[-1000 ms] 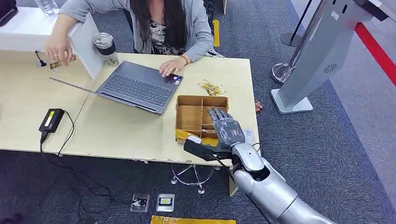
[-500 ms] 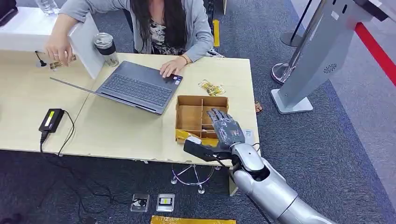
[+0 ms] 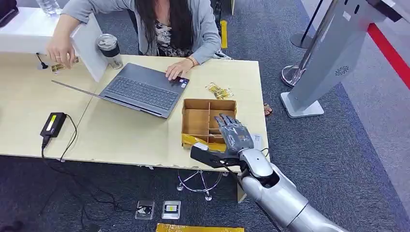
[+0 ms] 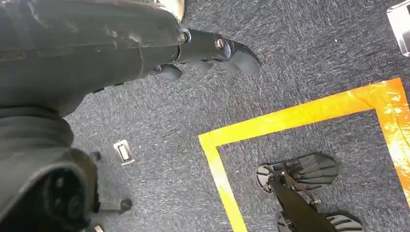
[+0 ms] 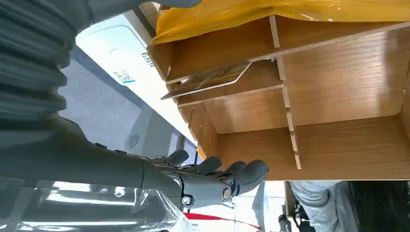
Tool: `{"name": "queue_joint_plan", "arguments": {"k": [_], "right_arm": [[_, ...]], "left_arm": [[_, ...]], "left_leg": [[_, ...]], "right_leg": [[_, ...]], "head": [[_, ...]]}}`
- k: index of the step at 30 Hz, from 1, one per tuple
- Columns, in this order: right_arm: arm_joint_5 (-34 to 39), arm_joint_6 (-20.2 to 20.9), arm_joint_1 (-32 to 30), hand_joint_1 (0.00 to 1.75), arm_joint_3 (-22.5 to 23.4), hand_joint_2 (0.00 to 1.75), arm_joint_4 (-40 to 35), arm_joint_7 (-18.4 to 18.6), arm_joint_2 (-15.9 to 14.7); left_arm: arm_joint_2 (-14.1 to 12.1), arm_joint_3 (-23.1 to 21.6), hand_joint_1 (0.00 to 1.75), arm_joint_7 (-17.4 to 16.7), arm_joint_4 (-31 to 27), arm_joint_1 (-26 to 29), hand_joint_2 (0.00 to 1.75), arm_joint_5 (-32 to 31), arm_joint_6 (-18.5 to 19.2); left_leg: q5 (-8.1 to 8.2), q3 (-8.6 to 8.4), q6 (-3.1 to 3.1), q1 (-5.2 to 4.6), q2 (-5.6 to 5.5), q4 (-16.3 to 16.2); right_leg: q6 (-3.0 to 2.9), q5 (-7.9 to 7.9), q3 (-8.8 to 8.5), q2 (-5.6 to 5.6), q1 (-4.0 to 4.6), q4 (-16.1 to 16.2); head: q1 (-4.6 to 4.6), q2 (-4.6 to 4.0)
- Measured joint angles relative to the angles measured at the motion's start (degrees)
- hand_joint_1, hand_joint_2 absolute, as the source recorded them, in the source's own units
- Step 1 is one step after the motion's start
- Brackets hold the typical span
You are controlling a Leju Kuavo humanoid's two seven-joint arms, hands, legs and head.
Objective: Pass the card to the sensor for recognition and then transmit it.
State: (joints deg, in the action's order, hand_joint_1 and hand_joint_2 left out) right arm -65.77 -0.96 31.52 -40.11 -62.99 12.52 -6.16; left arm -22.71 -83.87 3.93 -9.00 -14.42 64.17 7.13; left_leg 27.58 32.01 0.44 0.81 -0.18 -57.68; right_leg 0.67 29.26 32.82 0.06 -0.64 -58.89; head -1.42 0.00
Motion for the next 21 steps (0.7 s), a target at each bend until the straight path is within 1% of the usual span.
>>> {"name": "queue_joint_plan", "arguments": {"k": [4, 7, 14, 15, 16, 17, 18, 19, 21], "right_arm": [[-0.15, 0.42, 0.04, 0.03, 0.00, 1.75, 0.00, 0.02, 0.00], [-0.31, 0.50, 0.24, 0.10, 0.00, 1.75, 0.02, 0.02, 0.00], [-0.61, 0.63, 0.31, 0.10, 0.00, 1.75, 0.07, 0.00, 0.00], [-0.66, 0.61, 0.35, 0.14, 0.00, 1.75, 0.09, 0.00, 0.00], [-0.74, 0.48, 0.39, 0.24, 0.00, 1.75, 0.13, 0.00, 0.00], [-0.85, 0.33, 0.47, 0.24, 0.00, 1.75, 0.20, -0.02, 0.00], [-1.01, 0.17, 0.53, 0.65, 0.00, 1.75, 0.35, -0.02, 0.00], [-1.05, 0.11, 0.55, 0.79, 0.00, 1.75, 0.44, -0.02, 0.00], [-1.05, 0.02, 0.59, 0.79, 0.00, 1.75, 0.65, -0.04, 0.00]], "left_arm": [[0.00, 0.00, 0.00, 0.00, 0.00, -0.03, 0.00, -0.04, 0.02], [0.00, -0.04, 0.00, 0.00, 0.00, -0.14, 0.00, -0.13, 0.13], [0.00, -0.33, 0.00, 0.00, 0.00, -0.39, 0.00, -0.55, 0.33], [0.00, -0.35, 0.00, 0.00, 0.00, -0.42, 0.00, -0.55, 0.33], [0.00, -0.37, 0.00, 0.00, 0.00, -0.44, 0.00, -0.55, 0.33], [0.00, -0.39, 0.00, 0.00, 0.00, -0.45, 0.00, -0.55, 0.33], [0.00, -0.42, 0.00, 0.00, 0.00, -0.47, 0.00, -0.55, 0.33], [0.00, -0.42, 0.00, 0.00, 0.00, -0.49, 0.00, -0.55, 0.33], [0.00, -0.57, 0.00, 0.00, 0.00, -0.50, 0.00, -0.55, 0.33]], "left_leg": [[0.00, 0.00, 0.00, 0.00, 0.00, 0.00], [0.00, 0.00, 0.00, 0.00, 0.00, 0.00], [0.00, 0.00, 0.00, 0.00, 0.00, 0.00], [0.00, 0.00, 0.00, 0.00, 0.00, 0.00], [0.00, 0.00, 0.00, 0.00, 0.00, 0.00], [0.00, 0.00, 0.00, 0.00, 0.00, 0.00], [0.00, 0.00, 0.00, 0.00, 0.00, 0.00], [0.00, 0.00, 0.00, 0.00, 0.00, 0.00], [0.00, 0.00, 0.00, 0.00, 0.00, 0.00]], "right_leg": [[0.00, 0.00, 0.00, 0.00, 0.00, 0.00], [0.00, 0.00, 0.00, 0.00, 0.00, 0.00], [0.00, 0.00, 0.00, 0.00, 0.00, 0.00], [0.00, 0.00, 0.00, 0.00, 0.00, 0.00], [0.00, 0.00, 0.00, 0.00, 0.00, 0.00], [0.00, 0.00, 0.00, 0.00, 0.00, 0.00], [0.00, 0.00, 0.00, 0.00, 0.00, 0.00], [0.00, 0.00, 0.00, 0.00, 0.00, 0.00], [0.00, 0.00, 0.00, 0.00, 0.00, 0.00]], "head": [[0.00, 0.00], [0.00, 0.00], [0.00, 0.00], [0.00, 0.00], [0.00, 0.00], [0.00, 0.00], [0.00, 0.00], [-0.02, 0.00], [0.00, 0.00]]}}
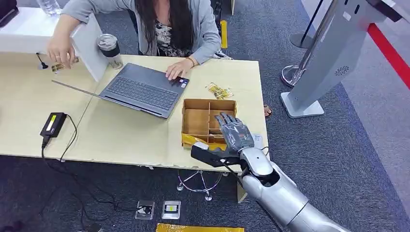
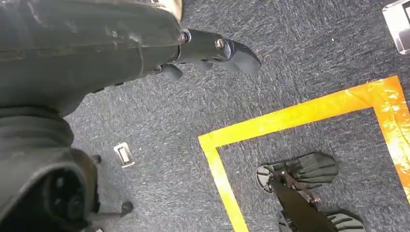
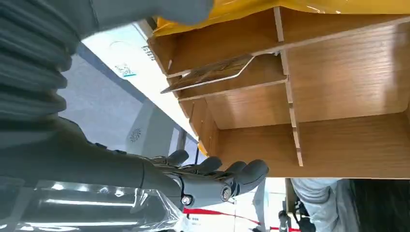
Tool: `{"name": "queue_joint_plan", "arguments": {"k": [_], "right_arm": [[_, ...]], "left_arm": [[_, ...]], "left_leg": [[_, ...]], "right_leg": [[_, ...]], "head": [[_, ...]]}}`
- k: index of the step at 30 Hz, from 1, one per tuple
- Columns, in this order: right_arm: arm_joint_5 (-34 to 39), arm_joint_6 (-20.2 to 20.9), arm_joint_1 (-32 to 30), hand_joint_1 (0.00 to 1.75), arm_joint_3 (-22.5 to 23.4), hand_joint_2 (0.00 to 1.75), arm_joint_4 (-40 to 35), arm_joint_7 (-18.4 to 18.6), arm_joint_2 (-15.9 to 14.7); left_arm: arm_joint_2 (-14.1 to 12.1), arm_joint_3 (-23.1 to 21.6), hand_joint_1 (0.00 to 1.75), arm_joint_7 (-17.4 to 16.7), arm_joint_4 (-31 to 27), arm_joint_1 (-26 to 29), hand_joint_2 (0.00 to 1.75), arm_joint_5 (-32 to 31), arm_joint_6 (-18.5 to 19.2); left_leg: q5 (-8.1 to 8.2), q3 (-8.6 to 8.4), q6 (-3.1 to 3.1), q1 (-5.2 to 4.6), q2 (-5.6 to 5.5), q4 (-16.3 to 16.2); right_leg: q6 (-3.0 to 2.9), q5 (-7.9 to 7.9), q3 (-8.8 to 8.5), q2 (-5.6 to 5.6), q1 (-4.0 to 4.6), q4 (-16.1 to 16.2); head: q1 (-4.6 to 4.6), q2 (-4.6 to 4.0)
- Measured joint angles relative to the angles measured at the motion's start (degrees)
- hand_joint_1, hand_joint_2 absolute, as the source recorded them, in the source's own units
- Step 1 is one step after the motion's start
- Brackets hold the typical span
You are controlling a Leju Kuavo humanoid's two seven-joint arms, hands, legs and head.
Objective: Pass the card to the sensor for recognition and then transmit it.
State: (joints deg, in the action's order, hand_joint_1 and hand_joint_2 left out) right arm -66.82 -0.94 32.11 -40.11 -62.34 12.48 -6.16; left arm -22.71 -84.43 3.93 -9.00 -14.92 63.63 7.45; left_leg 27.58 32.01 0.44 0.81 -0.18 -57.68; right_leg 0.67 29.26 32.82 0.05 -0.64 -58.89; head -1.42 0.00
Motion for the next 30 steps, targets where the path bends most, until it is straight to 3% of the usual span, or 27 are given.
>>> {"name": "queue_joint_plan", "arguments": {"k": [2, 3, 4, 5, 8, 9, 10, 15, 30], "right_arm": [[-0.02, -0.05, 0.03, 0.77, 0.00, 1.75, 0.24, 0.00, 0.00], [-0.02, -0.07, 0.03, 0.84, 0.00, 1.75, 0.26, 0.00, 0.00], [-0.02, -0.07, 0.03, 1.31, 0.00, 1.75, 0.26, 0.00, 0.00], [-0.02, -0.07, 0.03, 1.43, 0.00, 1.75, 0.26, 0.00, 0.00], [-0.17, -0.13, 0.03, 0.75, 0.00, 1.75, 0.40, -0.02, 0.00], [-0.26, -0.26, 0.03, 0.07, 0.00, 1.75, 0.55, -0.06, 0.02], [-0.37, -0.48, 0.03, 0.00, 0.00, 1.75, 0.68, -0.09, 0.02], [-0.70, -2.80, 0.04, 0.00, 0.00, 1.75, 1.53, -0.68, 0.07], [-1.05, -4.74, 0.06, 0.00, -0.07, 1.75, 4.09, -1.77, 0.28]], "left_arm": [[0.00, -0.31, 0.00, 0.00, 0.00, -0.03, 0.00, 0.00, 0.00], [0.00, -0.35, 0.00, 0.00, 0.00, -0.03, 0.00, 0.00, 0.00], [0.00, -0.37, 0.00, 0.00, 0.00, -0.03, 0.00, 0.00, 0.00], [0.00, -0.37, 0.00, 0.00, 0.00, -0.05, 0.00, 0.00, 0.00], [0.00, -0.39, 0.00, -0.09, 0.00, -0.08, 0.00, 0.00, 0.04], [0.00, -0.39, 0.00, -0.17, 0.00, -0.09, 0.00, 0.00, 0.04], [0.00, -0.39, 0.00, -0.20, 0.00, -0.09, 0.00, 0.00, 0.04], [0.00, -0.39, 0.00, -0.22, 0.00, -0.09, 0.00, 0.00, 0.07], [-0.04, -0.42, 0.00, -0.22, 0.00, -0.07, 0.00, 0.18, 0.33]], "left_leg": [[0.00, 0.00, 0.00, 0.00, 0.00, 0.00], [0.00, 0.00, 0.00, 0.00, 0.00, 0.00], [0.00, 0.00, 0.00, 0.00, 0.00, 0.00], [0.00, 0.00, 0.00, 0.00, 0.00, 0.00], [0.00, 0.00, 0.00, 0.00, 0.00, 0.00], [0.00, 0.00, 0.00, 0.00, 0.00, 0.00], [0.00, 0.00, 0.00, 0.00, 0.00, 0.00], [0.00, 0.00, 0.00, 0.00, 0.00, 0.00], [0.00, 0.02, 0.00, 0.00, -0.01, 0.00]], "right_leg": [[0.00, 0.00, 0.00, 0.00, 0.00, 0.00], [0.00, 0.00, 0.00, 0.00, 0.00, 0.00], [0.00, 0.00, 0.00, 0.00, 0.00, 0.00], [0.00, 0.00, 0.00, 0.00, 0.00, 0.00], [0.00, 0.00, 0.00, 0.00, 0.00, 0.00], [0.00, 0.00, 0.00, 0.00, 0.00, 0.00], [0.00, 0.00, 0.00, 0.00, 0.00, 0.00], [0.00, 0.00, 0.00, 0.00, 0.00, 0.00], [0.00, 0.00, -0.01, -0.01, 0.00, 0.00]], "head": [[-0.02, 0.00], [0.00, 0.00], [-0.02, 0.00], [0.00, 0.00], [0.00, 0.00], [0.00, 0.00], [0.00, 0.00], [-0.02, 0.00], [0.00, 0.00]]}}
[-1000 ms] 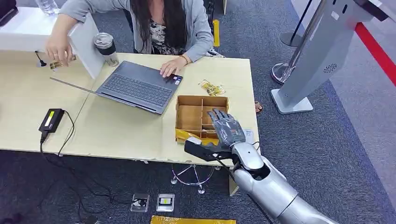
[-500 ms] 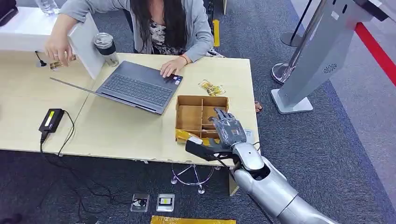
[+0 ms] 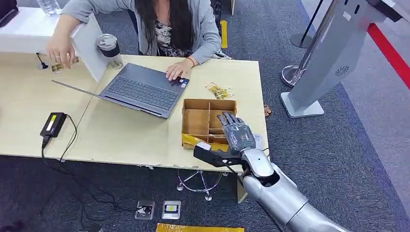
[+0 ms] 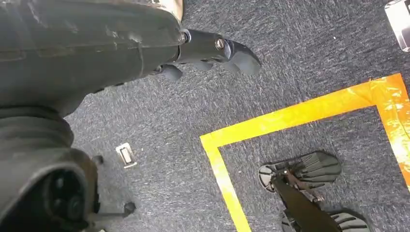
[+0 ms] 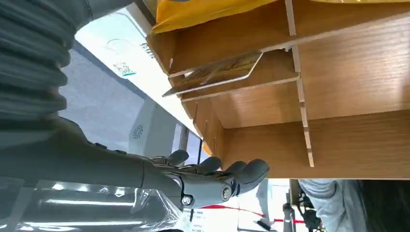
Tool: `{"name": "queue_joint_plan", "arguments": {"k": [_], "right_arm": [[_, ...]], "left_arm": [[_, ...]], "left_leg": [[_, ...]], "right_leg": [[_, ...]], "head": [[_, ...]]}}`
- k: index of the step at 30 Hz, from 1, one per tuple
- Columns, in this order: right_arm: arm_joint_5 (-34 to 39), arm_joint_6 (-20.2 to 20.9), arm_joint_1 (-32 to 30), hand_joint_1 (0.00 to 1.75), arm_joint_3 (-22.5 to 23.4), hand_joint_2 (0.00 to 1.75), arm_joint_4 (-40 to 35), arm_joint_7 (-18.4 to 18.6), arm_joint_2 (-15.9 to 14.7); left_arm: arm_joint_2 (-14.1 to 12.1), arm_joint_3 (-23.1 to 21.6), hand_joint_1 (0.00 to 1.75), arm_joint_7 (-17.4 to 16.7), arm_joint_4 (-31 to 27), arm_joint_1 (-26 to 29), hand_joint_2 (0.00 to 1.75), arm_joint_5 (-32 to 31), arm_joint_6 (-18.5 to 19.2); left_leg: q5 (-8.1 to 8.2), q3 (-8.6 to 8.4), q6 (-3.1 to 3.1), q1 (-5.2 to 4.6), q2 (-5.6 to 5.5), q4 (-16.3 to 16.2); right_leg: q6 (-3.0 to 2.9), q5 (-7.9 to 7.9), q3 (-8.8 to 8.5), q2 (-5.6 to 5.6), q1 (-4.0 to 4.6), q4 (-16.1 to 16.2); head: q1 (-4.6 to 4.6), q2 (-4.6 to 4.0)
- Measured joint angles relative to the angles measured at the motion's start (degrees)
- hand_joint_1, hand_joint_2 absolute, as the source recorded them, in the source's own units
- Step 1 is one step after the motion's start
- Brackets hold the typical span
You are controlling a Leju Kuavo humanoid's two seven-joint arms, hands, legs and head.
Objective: Pass the card to the sensor for recognition and then transmit it.
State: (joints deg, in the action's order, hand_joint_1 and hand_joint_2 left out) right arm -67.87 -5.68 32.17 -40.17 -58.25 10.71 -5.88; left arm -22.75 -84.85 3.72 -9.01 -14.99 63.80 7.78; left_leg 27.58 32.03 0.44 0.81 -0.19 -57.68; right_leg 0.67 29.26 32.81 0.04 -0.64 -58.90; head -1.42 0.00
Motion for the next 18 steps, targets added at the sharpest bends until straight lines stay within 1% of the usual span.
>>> {"name": "queue_joint_plan", "arguments": {"k": [7, 8, 9, 10, 11, 13, 14, 18], "right_arm": [[0.00, -0.61, 0.02, 0.00, -0.07, 1.75, 1.38, -0.33, 0.42], [0.00, -0.79, 0.03, 0.24, -0.11, 1.75, 1.60, -0.44, 0.44], [0.02, -0.96, 0.06, 0.24, -0.13, 1.75, 1.77, -0.52, 0.46], [0.02, -1.07, 0.12, 0.19, -0.17, 1.75, 2.01, -0.59, 0.59], [0.07, -1.12, 0.20, 1.48, -0.17, 1.75, 2.25, -0.59, 0.77], [0.17, -1.33, 0.26, 1.50, -0.28, 1.75, 2.63, -0.61, 0.90], [0.20, -1.53, 0.28, 1.75, -0.37, 1.75, 2.80, -0.61, 0.90], [0.55, -2.21, 0.42, 1.75, -0.59, 1.75, 3.46, -0.98, 0.92]], "left_arm": [[-0.02, 0.00, 0.00, 0.00, 0.00, 0.04, 0.00, 0.24, 0.02], [-0.02, 0.00, 0.00, 0.00, 0.00, 0.04, 0.00, 0.26, 0.02], [-0.02, 0.00, 0.00, 0.00, 0.00, 0.06, 0.00, 0.33, 0.00], [-0.04, 0.00, 0.00, 0.00, 0.00, 0.07, 0.00, 0.33, 0.00], [-0.07, 0.00, 0.00, 0.00, 0.00, 0.08, 0.00, 0.35, 0.00], [-0.11, 0.00, 0.00, 0.00, 0.00, 0.08, 0.00, 0.37, 0.00], [-0.15, 0.00, 0.00, 0.00, 0.00, 0.10, 0.00, 0.37, 0.00], [-0.17, 0.00, 0.00, 0.02, 0.00, 0.25, 0.00, 0.39, 0.02]], "left_leg": [[0.00, 0.01, 0.00, 0.00, 0.00, 0.00], [0.00, 0.01, 0.00, 0.00, 0.00, 0.00], [0.00, 0.01, 0.00, 0.00, -0.01, 0.00], [0.00, 0.01, 0.00, 0.00, -0.01, 0.00], [0.00, 0.01, 0.00, 0.00, 0.00, 0.00], [0.00, 0.01, 0.00, 0.00, 0.00, 0.00], [0.00, 0.01, 0.00, 0.00, -0.01, 0.00], [0.00, 0.02, 0.00, 0.00, -0.01, 0.00]], "right_leg": [[0.00, 0.00, 0.00, -0.02, 0.00, 0.00], [0.00, 0.00, 0.00, -0.02, 0.00, 0.00], [0.00, 0.00, 0.00, -0.02, 0.00, 0.00], [0.00, 0.00, 0.00, -0.02, 0.00, 0.00], [0.00, 0.00, 0.00, -0.02, 0.00, 0.00], [0.00, 0.00, 0.00, -0.02, 0.00, 0.00], [0.00, 0.00, -0.01, -0.04, 0.00, 0.00], [0.00, 0.00, -0.01, -0.04, 0.00, 0.00]], "head": [[0.00, 0.00], [0.00, 0.00], [-0.02, 0.00], [0.00, 0.00], [-0.02, 0.00], [0.00, 0.00], [0.00, 0.00], [-0.02, 0.00]]}}
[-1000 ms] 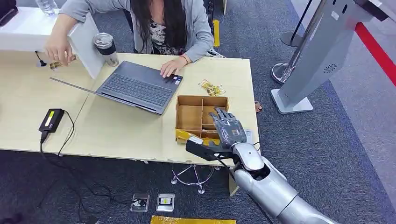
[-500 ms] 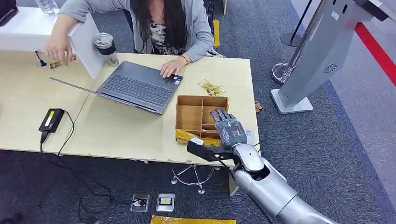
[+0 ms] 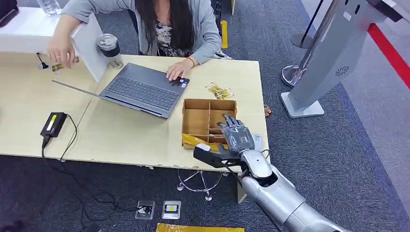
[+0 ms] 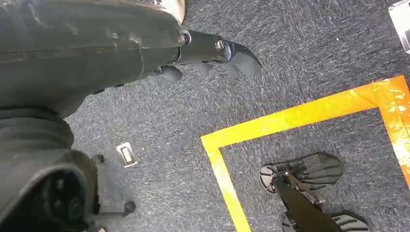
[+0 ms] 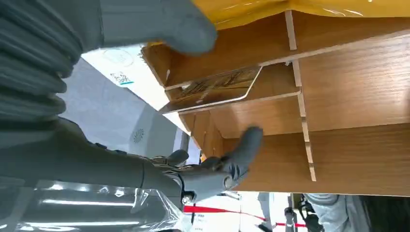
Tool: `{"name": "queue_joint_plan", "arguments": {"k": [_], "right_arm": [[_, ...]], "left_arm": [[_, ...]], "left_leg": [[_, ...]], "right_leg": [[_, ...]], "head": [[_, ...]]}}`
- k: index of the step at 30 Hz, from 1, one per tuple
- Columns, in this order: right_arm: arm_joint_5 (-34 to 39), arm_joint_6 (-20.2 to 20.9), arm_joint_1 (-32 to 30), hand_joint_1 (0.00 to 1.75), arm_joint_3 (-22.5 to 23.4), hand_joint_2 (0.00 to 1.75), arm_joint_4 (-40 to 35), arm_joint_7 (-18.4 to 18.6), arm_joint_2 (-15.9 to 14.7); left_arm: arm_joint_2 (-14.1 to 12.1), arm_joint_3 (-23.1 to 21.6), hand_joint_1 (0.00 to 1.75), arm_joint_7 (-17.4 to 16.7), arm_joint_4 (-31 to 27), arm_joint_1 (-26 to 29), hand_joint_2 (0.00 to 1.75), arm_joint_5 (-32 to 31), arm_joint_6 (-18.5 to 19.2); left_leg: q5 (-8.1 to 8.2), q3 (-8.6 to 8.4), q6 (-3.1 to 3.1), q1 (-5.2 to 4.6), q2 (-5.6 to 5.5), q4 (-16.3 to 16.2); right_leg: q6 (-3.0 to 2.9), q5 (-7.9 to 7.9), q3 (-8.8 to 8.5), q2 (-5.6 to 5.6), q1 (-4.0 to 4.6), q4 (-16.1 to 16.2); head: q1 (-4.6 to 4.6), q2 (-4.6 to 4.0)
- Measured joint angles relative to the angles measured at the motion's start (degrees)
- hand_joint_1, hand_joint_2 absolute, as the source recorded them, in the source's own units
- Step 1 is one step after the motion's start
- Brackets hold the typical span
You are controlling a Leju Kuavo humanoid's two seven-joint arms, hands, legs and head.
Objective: Pass the card to the sensor for recognition and then transmit it.
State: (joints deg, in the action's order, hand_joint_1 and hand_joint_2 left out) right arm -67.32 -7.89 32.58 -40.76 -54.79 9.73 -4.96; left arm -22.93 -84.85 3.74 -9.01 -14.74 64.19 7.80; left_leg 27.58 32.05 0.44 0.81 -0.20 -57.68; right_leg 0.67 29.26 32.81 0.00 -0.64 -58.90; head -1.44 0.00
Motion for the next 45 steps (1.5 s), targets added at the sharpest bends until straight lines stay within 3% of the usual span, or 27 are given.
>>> {"name": "queue_joint_plan", "arguments": {"k": [20, 26, 32, 39, 45], "right_arm": [[1.38, -1.86, 0.71, 1.75, -0.35, 1.75, 2.47, -0.33, 0.44], [2.23, -4.44, 1.13, 1.75, -0.37, 1.75, 3.54, -1.44, 0.44], [3.56, -4.46, 4.64, 1.75, -0.09, 1.75, 2.69, -2.77, 0.46], [2.75, -3.21, 12.23, 1.75, 1.49, 1.75, -4.40, -5.71, 0.92], [1.46, -7.39, 16.26, 1.75, 1.64, 1.75, -5.49, -8.81, 3.58]], "left_arm": [[-0.42, 0.00, 0.00, 0.00, 0.00, 0.23, 0.00, 0.15, 0.15], [-0.46, 0.00, 0.00, 0.00, 0.00, 0.21, 0.00, -0.09, 0.15], [-0.46, 0.00, 0.00, 0.22, 0.00, 0.07, 0.00, -0.79, 0.37], [-0.44, -0.02, 0.00, 0.24, 0.00, -0.31, 0.00, -1.84, 0.35], [-0.09, -0.22, 0.00, 0.24, -0.02, -1.38, 0.00, -2.58, 0.24]], "left_leg": [[0.00, -0.03, 0.00, 0.00, 0.00, 0.00], [-0.01, -0.02, 0.00, 0.00, 0.00, 0.00], [-0.03, -0.03, 0.01, 0.00, 0.02, -0.01], [-0.04, -0.05, 0.02, 0.00, 0.03, -0.01], [-0.04, -0.04, 0.02, 0.00, 0.02, -0.01]], "right_leg": [[0.00, 0.00, -0.02, 0.00, 0.00, 0.00], [0.00, -0.01, -0.01, 0.01, 0.00, 0.00], [-0.02, -0.05, 0.00, 0.02, 0.00, -0.03], [-0.02, -0.05, 0.01, 0.06, 0.00, -0.03], [-0.02, -0.05, -0.01, 0.05, 0.00, -0.05]], "head": [[0.02, 0.00], [0.00, 0.00], [0.00, 0.00], [0.02, 0.00], [0.00, 0.00]]}}
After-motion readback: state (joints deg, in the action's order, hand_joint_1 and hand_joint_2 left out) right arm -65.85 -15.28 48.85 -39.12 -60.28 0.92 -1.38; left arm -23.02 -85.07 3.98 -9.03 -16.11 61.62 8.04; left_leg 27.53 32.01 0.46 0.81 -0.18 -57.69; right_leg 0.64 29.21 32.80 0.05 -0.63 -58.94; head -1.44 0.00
